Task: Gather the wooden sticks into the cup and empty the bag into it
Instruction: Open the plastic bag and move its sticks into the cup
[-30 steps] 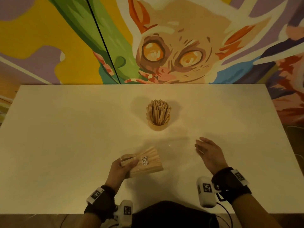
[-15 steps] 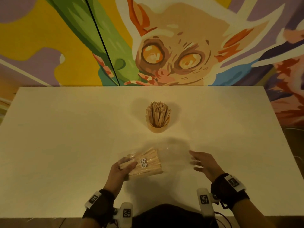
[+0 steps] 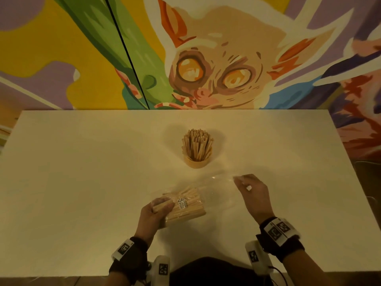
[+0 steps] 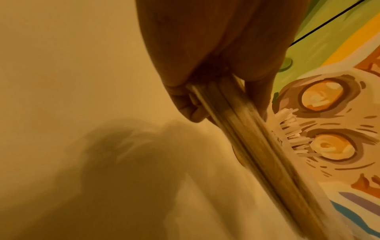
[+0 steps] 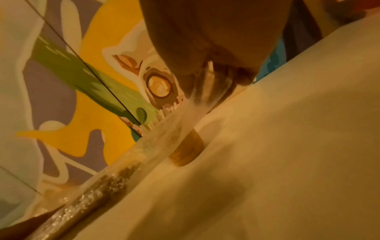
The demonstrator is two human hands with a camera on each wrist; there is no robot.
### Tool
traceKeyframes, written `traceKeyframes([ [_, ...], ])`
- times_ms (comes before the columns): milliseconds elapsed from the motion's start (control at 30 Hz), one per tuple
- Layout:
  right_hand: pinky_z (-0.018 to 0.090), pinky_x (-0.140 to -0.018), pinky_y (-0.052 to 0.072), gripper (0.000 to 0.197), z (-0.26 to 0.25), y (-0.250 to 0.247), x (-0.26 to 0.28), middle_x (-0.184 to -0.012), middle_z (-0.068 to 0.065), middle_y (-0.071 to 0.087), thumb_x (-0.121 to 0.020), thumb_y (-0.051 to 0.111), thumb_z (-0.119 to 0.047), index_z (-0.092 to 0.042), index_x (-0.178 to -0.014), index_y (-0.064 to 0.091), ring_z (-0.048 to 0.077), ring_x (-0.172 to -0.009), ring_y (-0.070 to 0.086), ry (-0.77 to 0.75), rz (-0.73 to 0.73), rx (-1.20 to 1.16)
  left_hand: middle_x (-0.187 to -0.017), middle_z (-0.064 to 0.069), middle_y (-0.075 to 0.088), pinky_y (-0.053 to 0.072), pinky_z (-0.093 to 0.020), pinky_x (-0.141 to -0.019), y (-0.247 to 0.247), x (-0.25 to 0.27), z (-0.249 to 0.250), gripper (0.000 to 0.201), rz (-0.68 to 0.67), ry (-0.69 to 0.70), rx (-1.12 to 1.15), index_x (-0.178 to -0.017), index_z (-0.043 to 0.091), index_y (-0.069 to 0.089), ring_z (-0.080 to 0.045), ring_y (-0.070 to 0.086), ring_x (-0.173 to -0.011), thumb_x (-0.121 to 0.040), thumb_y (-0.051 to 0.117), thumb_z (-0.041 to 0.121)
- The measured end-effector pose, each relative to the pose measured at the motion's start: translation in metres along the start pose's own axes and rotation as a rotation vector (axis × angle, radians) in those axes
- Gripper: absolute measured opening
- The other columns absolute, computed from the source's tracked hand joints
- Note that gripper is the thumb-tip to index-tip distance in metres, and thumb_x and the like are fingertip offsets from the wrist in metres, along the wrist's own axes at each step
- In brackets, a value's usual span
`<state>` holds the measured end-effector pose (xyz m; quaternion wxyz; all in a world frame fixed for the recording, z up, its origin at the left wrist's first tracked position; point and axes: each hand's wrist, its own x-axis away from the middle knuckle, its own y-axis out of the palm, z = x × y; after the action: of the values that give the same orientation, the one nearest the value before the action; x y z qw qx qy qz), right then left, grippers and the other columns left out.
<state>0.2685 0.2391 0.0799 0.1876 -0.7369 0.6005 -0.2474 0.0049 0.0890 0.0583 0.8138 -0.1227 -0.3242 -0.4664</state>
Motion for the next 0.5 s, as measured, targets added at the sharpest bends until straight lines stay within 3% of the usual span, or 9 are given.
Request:
traceKeyframes([
  [67,0.009,-0.064,0.043,0.011,-0.004,0.001,-0.002,-0.083,-0.001,0.068,-0.087,0.071,-0.007,-0.016,-0.091,0.076,0.011,-0.072,0.059,-0.053,0.058,0.002,-0.089,-0.004,0.076,0.055,-0.029,-0.057,0.002,0.001,-0.001,0.016,0.008,-0.005,0.013,-0.097,0.010,0.071,-0.020,0.073,-0.076,-0.082,0.074,0.011],
  [133,0.012,-0.064,0.047,0.010,-0.009,-0.002,-0.006,-0.076,0.004,0.069,-0.082,0.074,-0.004,-0.013,-0.080,0.072,0.013,-0.067,0.061,0.020,0.072,-0.097,-0.092,-0.008,0.076,0.055,-0.030,-0.061,0.002,0.001,-0.003,0.018,0.007,-0.013,0.024,-0.097,0.010,0.071,-0.023,0.073,-0.079,-0.080,0.075,0.014],
  [200,0.017,-0.061,0.049,0.014,-0.013,-0.004,-0.010,-0.066,0.007,0.067,-0.081,0.077,-0.008,-0.008,-0.072,0.067,0.012,-0.058,0.062,0.071,0.072,-0.158,-0.091,-0.009,0.076,0.054,-0.027,-0.058,0.001,0.003,-0.004,0.018,0.013,-0.017,0.034,-0.096,0.011,0.072,-0.021,0.072,-0.077,-0.079,0.075,0.016],
  [267,0.019,-0.060,0.048,0.020,-0.012,-0.005,-0.012,-0.061,0.005,0.067,-0.086,0.074,-0.018,-0.007,-0.071,0.067,0.009,-0.052,0.061,0.043,0.059,-0.077,-0.092,-0.009,0.075,0.053,-0.025,-0.057,0.001,0.003,-0.005,0.019,0.021,-0.008,0.032,-0.096,0.008,0.073,-0.019,0.071,-0.076,-0.079,0.075,0.018],
  [367,0.032,-0.064,0.051,0.022,-0.008,-0.004,-0.013,-0.072,0.002,0.066,-0.093,0.065,-0.025,-0.010,-0.079,0.073,0.015,-0.060,0.062,-0.062,0.036,0.094,-0.091,-0.010,0.074,0.052,-0.025,-0.055,0.003,0.004,-0.006,0.018,0.039,0.008,0.027,-0.095,0.007,0.073,-0.019,0.070,-0.074,-0.081,0.075,0.018],
  [433,0.029,-0.067,0.050,0.012,-0.007,-0.004,-0.015,-0.082,0.001,0.064,-0.091,0.067,-0.022,-0.014,-0.086,0.075,0.018,-0.067,0.061,-0.090,0.018,0.169,-0.090,-0.012,0.074,0.053,-0.029,-0.056,0.003,0.003,-0.007,0.017,0.066,0.005,0.011,-0.094,0.008,0.073,-0.020,0.070,-0.074,-0.081,0.076,0.019],
  [500,0.021,-0.067,0.047,0.005,-0.009,-0.006,-0.015,-0.083,0.001,0.063,-0.085,0.074,-0.018,-0.016,-0.082,0.071,0.018,-0.068,0.060,-0.048,0.017,0.125,-0.091,-0.012,0.074,0.053,-0.033,-0.061,0.001,0.002,-0.009,0.016,0.101,0.018,-0.018,-0.091,0.010,0.074,-0.021,0.069,-0.075,-0.081,0.077,0.021],
])
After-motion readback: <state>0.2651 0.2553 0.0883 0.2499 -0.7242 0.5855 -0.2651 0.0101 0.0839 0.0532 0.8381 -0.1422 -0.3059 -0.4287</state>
